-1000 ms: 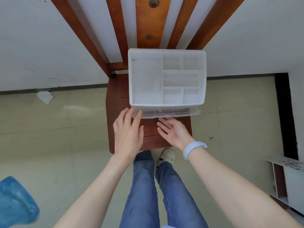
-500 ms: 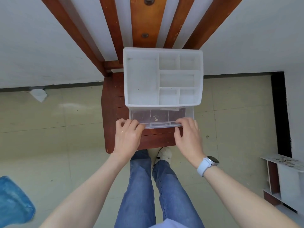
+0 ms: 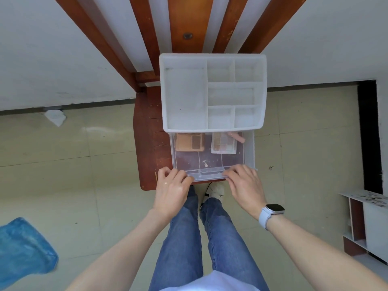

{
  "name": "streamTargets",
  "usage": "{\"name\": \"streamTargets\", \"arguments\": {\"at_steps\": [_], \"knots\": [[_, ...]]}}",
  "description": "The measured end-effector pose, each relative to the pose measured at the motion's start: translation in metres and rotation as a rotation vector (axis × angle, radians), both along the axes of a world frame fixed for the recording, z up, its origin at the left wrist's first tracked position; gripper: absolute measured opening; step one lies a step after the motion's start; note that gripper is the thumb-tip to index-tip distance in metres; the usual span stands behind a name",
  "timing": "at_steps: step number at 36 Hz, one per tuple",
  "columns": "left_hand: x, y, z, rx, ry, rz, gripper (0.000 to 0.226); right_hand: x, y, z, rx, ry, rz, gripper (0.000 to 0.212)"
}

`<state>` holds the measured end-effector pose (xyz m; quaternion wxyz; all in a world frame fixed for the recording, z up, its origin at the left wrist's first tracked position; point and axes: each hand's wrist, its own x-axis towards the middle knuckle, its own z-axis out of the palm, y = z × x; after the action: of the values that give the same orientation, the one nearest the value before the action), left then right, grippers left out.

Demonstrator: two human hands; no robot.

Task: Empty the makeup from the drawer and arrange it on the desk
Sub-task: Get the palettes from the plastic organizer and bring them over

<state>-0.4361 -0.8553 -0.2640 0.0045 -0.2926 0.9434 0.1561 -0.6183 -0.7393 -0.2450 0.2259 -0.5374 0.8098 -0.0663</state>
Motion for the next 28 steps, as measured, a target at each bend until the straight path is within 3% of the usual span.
{"name": "streamTargets", "arguments": {"at_steps": [6, 9, 12, 17, 22, 28], "knots": [[-0.004, 0.0, -0.001, 0.017, -0.069, -0.012, 0.026, -0.001, -0.005, -0.002, 0.168, -0.059, 0.02, 0.02], [-0.005, -0.001, -0.001, 0.023, -0.08, -0.017, 0.025, -0.006, -0.01, 0.0, 0.112, -0.087, -0.002, 0.031], [-0.005, -0.002, -0.001, 0.033, -0.08, -0.011, 0.024, -0.011, -0.023, 0.0, 0.08, -0.024, -0.067, 0.041], [-0.004, -0.002, 0.0, 0.048, -0.075, -0.006, 0.023, -0.014, -0.041, -0.016, 0.233, 0.029, -0.052, 0.06], [-0.003, -0.003, -0.001, 0.044, -0.077, -0.014, 0.02, -0.017, -0.055, -0.026, 0.258, 0.12, -0.032, 0.071], [-0.003, -0.004, 0.0, 0.037, -0.064, -0.015, 0.02, -0.025, -0.065, -0.035, 0.31, 0.16, -0.03, 0.072]]}}
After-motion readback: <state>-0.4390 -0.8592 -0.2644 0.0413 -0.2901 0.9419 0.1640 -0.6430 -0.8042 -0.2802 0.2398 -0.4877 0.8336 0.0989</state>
